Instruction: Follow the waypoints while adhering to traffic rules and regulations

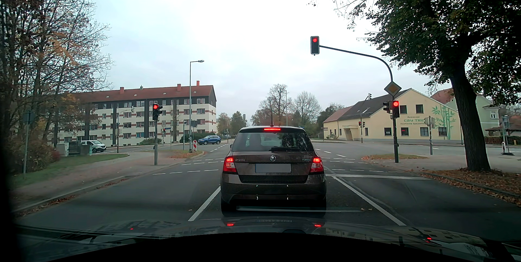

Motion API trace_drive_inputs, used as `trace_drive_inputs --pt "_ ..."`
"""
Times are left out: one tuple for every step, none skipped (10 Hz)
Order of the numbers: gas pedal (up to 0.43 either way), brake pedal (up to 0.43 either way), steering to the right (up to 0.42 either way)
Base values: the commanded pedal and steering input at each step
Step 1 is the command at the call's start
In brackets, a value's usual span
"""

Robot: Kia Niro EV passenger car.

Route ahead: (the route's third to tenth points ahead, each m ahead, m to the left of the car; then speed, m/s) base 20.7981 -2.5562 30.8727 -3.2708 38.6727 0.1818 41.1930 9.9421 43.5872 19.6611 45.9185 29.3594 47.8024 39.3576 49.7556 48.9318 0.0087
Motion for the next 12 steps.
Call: trace_drive_inputs --pt "0.0 0.39 -0.009" --pt "0.0 0.396 -0.01" --pt "0.0 0.39 -0.01" --pt "0.0 0.396 -0.01" --pt "0.0 0.39 -0.009" --pt "0.0 0.39 -0.01" --pt "0.0 0.39 -0.01" --pt "0.0 0.39 -0.01" --pt "0.0 0.39 -0.009" --pt "0.0 0.39 -0.01" --pt "0.0 0.396 -0.01" --pt "0.0 0.39 -0.01"
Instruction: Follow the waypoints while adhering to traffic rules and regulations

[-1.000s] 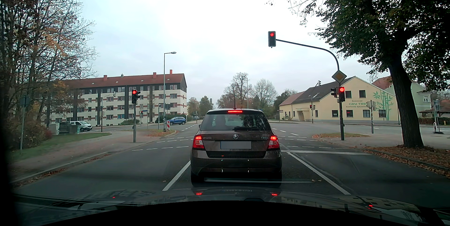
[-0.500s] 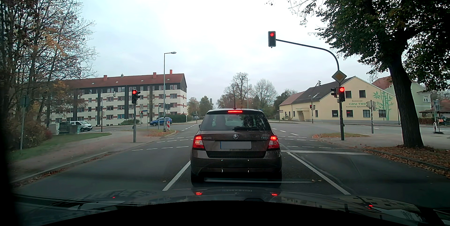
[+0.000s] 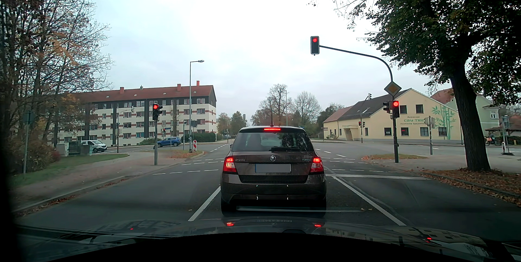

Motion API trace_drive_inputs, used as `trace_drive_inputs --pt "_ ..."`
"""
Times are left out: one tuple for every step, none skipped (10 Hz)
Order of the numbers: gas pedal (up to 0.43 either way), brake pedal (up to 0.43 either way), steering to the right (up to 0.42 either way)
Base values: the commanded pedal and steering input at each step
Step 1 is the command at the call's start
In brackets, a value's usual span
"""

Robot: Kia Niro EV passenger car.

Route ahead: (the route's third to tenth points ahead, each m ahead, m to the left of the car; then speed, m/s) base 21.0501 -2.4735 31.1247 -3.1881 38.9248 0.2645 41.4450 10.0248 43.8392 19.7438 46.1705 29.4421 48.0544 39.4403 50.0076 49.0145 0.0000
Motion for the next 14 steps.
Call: trace_drive_inputs --pt "0.0 0.39 -0.01" --pt "0.0 0.39 -0.009" --pt "0.0 0.396 -0.009" --pt "0.0 0.39 -0.009" --pt "0.0 0.396 -0.009" --pt "0.0 0.39 -0.01" --pt "0.0 0.39 -0.009" --pt "0.0 0.39 -0.01" --pt "0.0 0.39 -0.01" --pt "0.0 0.39 -0.01" --pt "0.0 0.396 -0.01" --pt "0.0 0.39 -0.009" --pt "0.0 0.396 -0.01" --pt "0.0 0.39 -0.009"
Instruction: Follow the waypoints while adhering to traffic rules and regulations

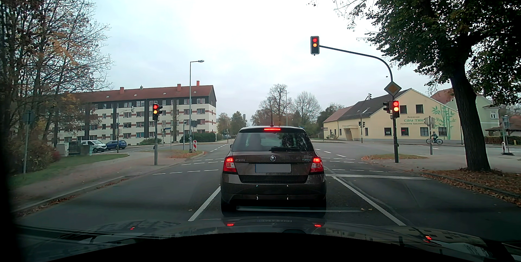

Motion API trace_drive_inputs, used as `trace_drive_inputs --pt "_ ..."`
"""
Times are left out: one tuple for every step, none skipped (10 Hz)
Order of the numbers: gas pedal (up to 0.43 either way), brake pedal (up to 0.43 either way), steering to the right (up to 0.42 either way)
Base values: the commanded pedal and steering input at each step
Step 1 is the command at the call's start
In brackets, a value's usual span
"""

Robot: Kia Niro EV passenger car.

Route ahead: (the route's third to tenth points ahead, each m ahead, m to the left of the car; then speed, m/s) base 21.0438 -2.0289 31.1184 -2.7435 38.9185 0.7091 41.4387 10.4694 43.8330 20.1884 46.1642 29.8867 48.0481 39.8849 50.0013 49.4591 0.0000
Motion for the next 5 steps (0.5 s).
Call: trace_drive_inputs --pt "0.0 0.39 -0.009" --pt "0.0 0.396 -0.01" --pt "0.0 0.39 -0.01" --pt "0.0 0.39 -0.009" --pt "0.0 0.39 -0.01"
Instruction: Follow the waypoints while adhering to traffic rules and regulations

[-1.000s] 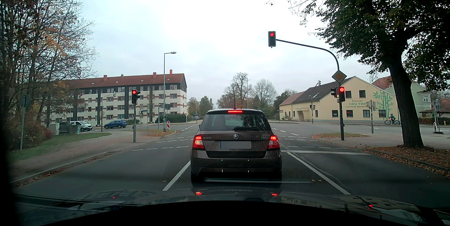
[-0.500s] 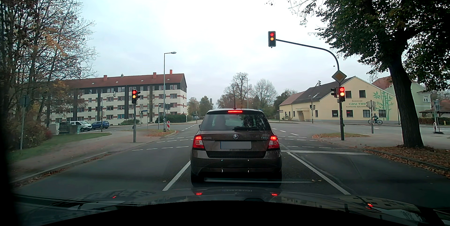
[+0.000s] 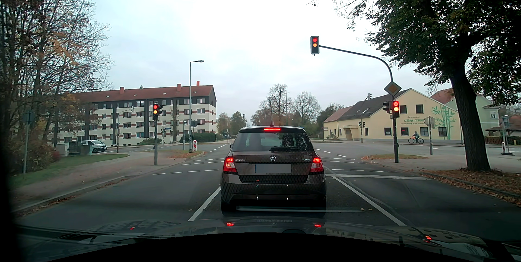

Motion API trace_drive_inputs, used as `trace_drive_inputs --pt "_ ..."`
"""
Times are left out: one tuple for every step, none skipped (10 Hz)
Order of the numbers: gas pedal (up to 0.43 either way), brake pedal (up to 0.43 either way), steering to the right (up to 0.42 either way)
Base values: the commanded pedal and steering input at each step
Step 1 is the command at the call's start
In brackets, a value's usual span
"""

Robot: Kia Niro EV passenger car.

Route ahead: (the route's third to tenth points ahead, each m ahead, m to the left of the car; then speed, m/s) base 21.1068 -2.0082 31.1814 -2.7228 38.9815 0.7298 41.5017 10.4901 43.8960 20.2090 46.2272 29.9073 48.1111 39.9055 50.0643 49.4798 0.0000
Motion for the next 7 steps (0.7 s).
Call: trace_drive_inputs --pt "0.0 0.39 -0.009" --pt "0.0 0.396 -0.01" --pt "0.0 0.396 -0.009" --pt "0.0 0.39 -0.009" --pt "0.0 0.396 -0.01" --pt "0.0 0.39 -0.009" --pt "0.0 0.39 -0.01"
